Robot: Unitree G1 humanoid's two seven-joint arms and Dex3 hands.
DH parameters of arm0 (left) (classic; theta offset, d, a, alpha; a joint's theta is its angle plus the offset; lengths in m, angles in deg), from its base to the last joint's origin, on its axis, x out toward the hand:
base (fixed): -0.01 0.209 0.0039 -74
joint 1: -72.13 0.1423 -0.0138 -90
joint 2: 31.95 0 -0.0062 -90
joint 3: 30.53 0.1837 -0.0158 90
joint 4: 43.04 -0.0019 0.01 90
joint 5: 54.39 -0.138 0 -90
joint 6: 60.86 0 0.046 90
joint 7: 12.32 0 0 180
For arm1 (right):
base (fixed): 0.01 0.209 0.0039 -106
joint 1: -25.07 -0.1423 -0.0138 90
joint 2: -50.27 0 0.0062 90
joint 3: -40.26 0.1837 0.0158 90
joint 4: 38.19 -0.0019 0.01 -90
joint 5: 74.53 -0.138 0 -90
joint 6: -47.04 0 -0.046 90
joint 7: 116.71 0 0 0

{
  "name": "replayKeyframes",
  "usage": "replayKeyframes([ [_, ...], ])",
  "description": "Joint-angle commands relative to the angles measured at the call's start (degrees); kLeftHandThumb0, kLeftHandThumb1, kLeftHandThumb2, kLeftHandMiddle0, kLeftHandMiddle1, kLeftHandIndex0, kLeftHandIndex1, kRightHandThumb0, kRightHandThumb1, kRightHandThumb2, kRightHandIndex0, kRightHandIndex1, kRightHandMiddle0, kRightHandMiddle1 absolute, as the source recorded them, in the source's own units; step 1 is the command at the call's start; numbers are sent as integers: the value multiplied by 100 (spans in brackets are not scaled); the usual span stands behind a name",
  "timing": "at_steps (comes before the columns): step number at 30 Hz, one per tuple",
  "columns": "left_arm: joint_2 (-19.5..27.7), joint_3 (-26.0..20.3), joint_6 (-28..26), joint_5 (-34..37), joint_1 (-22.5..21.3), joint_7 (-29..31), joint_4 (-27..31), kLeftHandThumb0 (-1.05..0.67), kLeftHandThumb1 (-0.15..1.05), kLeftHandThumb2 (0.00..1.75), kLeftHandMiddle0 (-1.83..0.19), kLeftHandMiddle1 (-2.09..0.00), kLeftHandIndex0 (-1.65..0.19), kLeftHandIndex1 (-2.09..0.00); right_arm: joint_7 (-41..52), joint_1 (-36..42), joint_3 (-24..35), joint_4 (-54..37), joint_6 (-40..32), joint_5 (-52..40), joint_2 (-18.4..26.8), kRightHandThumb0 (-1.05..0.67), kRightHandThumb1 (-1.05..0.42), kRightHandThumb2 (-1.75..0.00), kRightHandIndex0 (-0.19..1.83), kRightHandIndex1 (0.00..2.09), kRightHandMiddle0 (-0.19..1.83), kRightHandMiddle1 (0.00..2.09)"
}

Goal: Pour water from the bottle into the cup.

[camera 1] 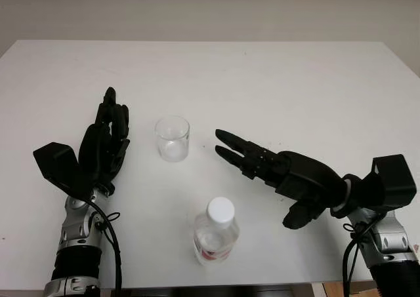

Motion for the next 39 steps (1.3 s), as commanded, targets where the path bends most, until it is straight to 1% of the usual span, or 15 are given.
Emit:
replayKeyframes([
  [1, 10, -2, 64, 2, -164, 23, -33, -67, 105, 59, 10, -5, 12, -6, 61, -139, -35, 52, 76, -11, -45, -105, -94, -6, -19, 0, -19, 0],
  [4, 7, 2, 75, -8, -215, 12, -81, -67, 105, 59, 10, -5, 12, -6, 204, -261, -78, 176, 77, -81, -107, -104, -94, -6, -19, 0, -19, 0],
  [9, 17, -2, 109, -21, -292, 6, -162, -68, 105, 59, 10, -6, 12, -6, 440, -422, -147, 357, 296, -69, -205, -105, -97, -6, -19, 0, -19, 0],
  [15, 33, -7, 124, -53, -351, -31, -204, -67, 105, 59, 9, -6, 10, -6, 781, -612, -247, 613, 382, -24, -209, -105, -97, -6, -19, 0, -19, 0],
  [21, 20, -17, 176, -50, -442, -34, -326, -67, 105, 60, 9, -5, 11, -6, 877, -717, -277, 760, 263, 10, -169, -105, -94, -4, -19, 0, -19, 0],
  [31, -11, -29, 191, -19, -387, -69, -245, -67, 105, 60, 8, -6, 9, -7, 954, -779, -387, 859, 112, 85, -171, -105, -92, -5, -19, 0, -19, 0],
  [35, -11, -40, 189, -2, -424, -68, -274, -67, 105, 59, 9, -5, 10, -6, 1015, -921, -444, 1037, 70, 95, -247, -104, -92, -5, -19, 0, -19, 0],
  [39, 3, -37, 211, -33, -531, -93, -407, -68, 105, 58, 8, -6, 9, -6, 1166, -1123, -449, 1318, 10, 40, -351, -99, -88, -4, -19, 0, -19, 0],
])
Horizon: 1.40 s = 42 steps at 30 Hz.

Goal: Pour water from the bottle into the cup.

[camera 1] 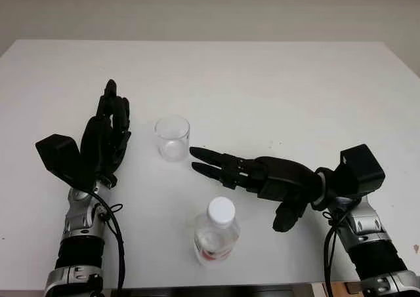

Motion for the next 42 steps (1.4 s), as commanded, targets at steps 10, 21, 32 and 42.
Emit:
replayKeyframes([
  [10, 21, -20, 164, -48, -253, -61, -175, -68, 105, 61, 8, -6, 9, -6, 181, -371, -132, 280, 49, 133, -206, -98, -83, -4, -19, 0, -19, 2],
  [21, -6, -15, 216, -19, -274, -87, -137, -68, 105, 58, 9, -5, 10, -5, 583, -416, -216, 356, 423, 60, -423, -104, -88, -6, -19, 0, -19, 0],
  [32, -41, -10, 231, -3, -269, -76, -174, -69, 105, 57, 8, -6, 10, -6, 1322, -586, -264, 568, 399, -36, -448, -99, -86, -5, -17, 3, -15, 4],
  [42, -24, -11, 341, 1, -313, -27, -247, -69, 105, 57, 8, -6, 10, -5, 1495, -706, -383, 906, 609, 24, -643, -103, -89, -6, -17, 5, -15, 5],
])
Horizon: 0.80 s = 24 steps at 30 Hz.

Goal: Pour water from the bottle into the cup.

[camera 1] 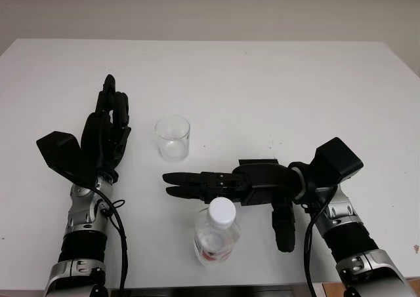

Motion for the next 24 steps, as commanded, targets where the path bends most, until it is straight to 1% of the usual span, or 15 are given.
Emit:
replayKeyframes([
  [1, -1, -11, 73, 2, -134, 29, 9, -69, 105, 57, 8, -5, 10, -5, 97, -145, -16, 116, 81, -21, -83, -103, -89, -6, -17, 5, -15, 5],
  [7, -22, -4, 93, 12, -89, 25, 61, -70, 105, 55, 8, -5, 11, -5, 116, -292, -72, 659, 211, -102, -348, -105, -90, -6, -15, 6, -15, 5],
  [10, -24, 2, 68, 15, -66, 19, 109, -70, 105, 55, 9, -5, 12, -5, 116, -427, -213, 895, 193, -180, -409, -105, -90, -5, -16, 5, -15, 5],
  [13, -41, -11, 25, 43, -29, -7, 205, -69, 105, 55, 9, -5, 12, -5, 116, -485, -293, 968, 222, -275, -448, -105, -89, -5, -12, 7, -13, 6],
  [16, -50, -21, 18, 25, -3, -62, 262, -70, 105, 54, 8, -6, 12, -5, 116, -500, -335, 995, 282, -245, -451, -105, -86, -4, -1, 11, -6, 9],
  [20, -55, -9, -9, 6, 32, -112, 345, -71, 105, 54, 8, -6, 11, -5, 116, -520, -450, 903, 77, -114, -383, -103, -82, -4, 13, 14, 8, 15],
  [24, -51, 1, -15, -10, 43, -130, 386, -70, 105, 54, 8, -5, 11, -6, 116, -550, -582, 812, 26, -123, -303, -97, -81, -5, 29, 19, 21, 21],
])
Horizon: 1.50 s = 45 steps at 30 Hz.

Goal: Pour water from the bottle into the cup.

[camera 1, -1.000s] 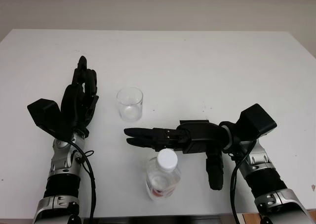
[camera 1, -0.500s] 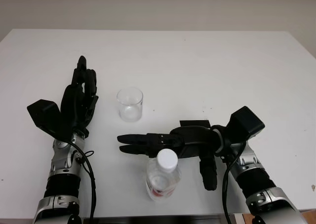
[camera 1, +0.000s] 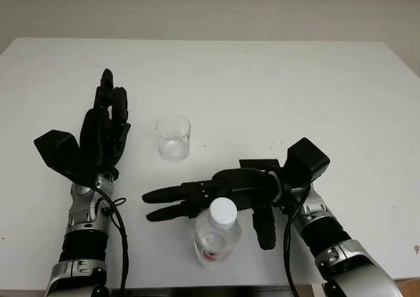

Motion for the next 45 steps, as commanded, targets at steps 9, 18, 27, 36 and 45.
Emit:
replayKeyframes([
  [9, -13, -3, -54, -39, 102, -115, 276, -68, 105, 56, 8, -5, 10, -6, 43, -304, -866, -352, 242, -58, 530, -81, -89, -5, -12, 174, 7, 142],
  [18, -55, 23, -15, -115, 172, -176, 366, -69, 105, 58, 8, -5, 9, -6, -8, 38, -689, -958, -72, 328, 718, -54, -88, -6, 13, 209, 25, 208],
  [27, -80, 22, 4, -137, 163, -202, 349, -70, 105, 57, 8, -5, 9, -6, -167, 428, -297, -1272, -626, 130, 630, -32, -99, -5, 109, 209, 85, 209],
  [36, -59, 4, -9, -117, 245, -169, 391, -70, 105, 56, 8, -5, 9, -6, -923, 571, 231, -1203, -1205, 69, 397, -29, -103, -2, 129, 209, 123, 209],
  [45, -9, -16, -69, -100, 282, -109, 414, -69, 105, 56, 7, -5, 9, -5, -2308, 821, 947, -1239, -154, 219, -32, -39, -105, -19, 155, 209, 141, 209],
])
